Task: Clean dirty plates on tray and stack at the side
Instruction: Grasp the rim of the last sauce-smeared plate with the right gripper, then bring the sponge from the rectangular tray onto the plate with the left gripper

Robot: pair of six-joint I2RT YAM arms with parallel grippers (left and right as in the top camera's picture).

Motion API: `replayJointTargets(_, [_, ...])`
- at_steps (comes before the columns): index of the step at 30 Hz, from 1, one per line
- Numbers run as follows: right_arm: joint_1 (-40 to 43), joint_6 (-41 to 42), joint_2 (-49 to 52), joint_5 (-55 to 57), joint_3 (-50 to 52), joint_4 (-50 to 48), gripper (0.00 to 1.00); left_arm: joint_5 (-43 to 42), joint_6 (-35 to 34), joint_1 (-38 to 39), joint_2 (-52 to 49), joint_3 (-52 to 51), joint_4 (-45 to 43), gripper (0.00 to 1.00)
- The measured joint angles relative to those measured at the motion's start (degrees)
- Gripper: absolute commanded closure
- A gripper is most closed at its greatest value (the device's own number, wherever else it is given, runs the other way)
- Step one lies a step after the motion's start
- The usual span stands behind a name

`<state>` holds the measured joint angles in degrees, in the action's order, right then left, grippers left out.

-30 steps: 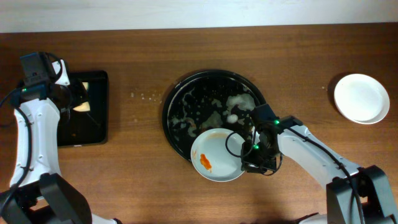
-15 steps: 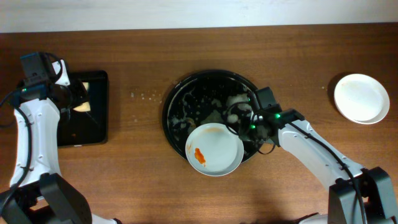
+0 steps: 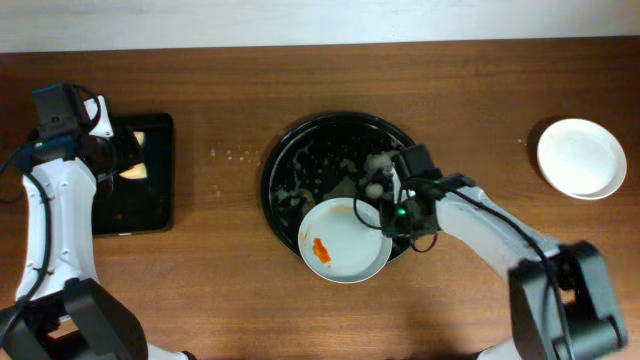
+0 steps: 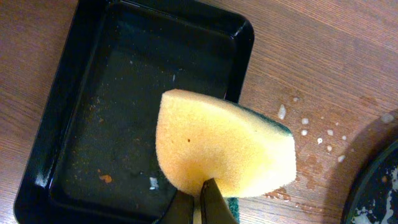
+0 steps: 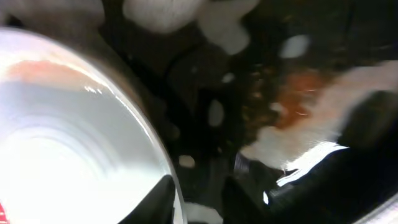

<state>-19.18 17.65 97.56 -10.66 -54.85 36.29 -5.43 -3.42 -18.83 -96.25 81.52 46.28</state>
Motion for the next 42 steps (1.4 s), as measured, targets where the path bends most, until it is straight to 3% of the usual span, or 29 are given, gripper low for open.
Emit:
replayJointTargets(3, [-0.3,-1.5,1.9,-1.4,0.1,-0.9,0.96,0.0,0.0,0.0,0.0,0.0,0.0,1.0])
replayJointTargets(13, [1.6,-1.8,1.5,0.1,-2.3,-4.7,0.96,-0.4,0.0,0.0,0.0,0.0,0.2,1.0])
replayJointTargets(19, [2.9,3.0,1.5,5.6,-2.9,-7.8,0.96,-1.8,0.0,0.0,0.0,0.0,0.5,1.0])
replayJointTargets(27, [2.9,4.5,1.5,6.9,-2.9,-7.8,0.96,-12.3,0.9,1.2,0.0,0.0,1.2,1.0])
replayJointTargets(34, [2.9,4.6,1.5,7.1,-2.9,-7.6,0.96,-20.7,-0.1,13.1,0.0,0.0,1.5,1.0])
replayJointTargets(42, [2.9,4.4,1.4,9.7,-4.7,-5.0,0.96,-21.9,-10.8,28.2,-0.4,-7.0,-6.0,1.0])
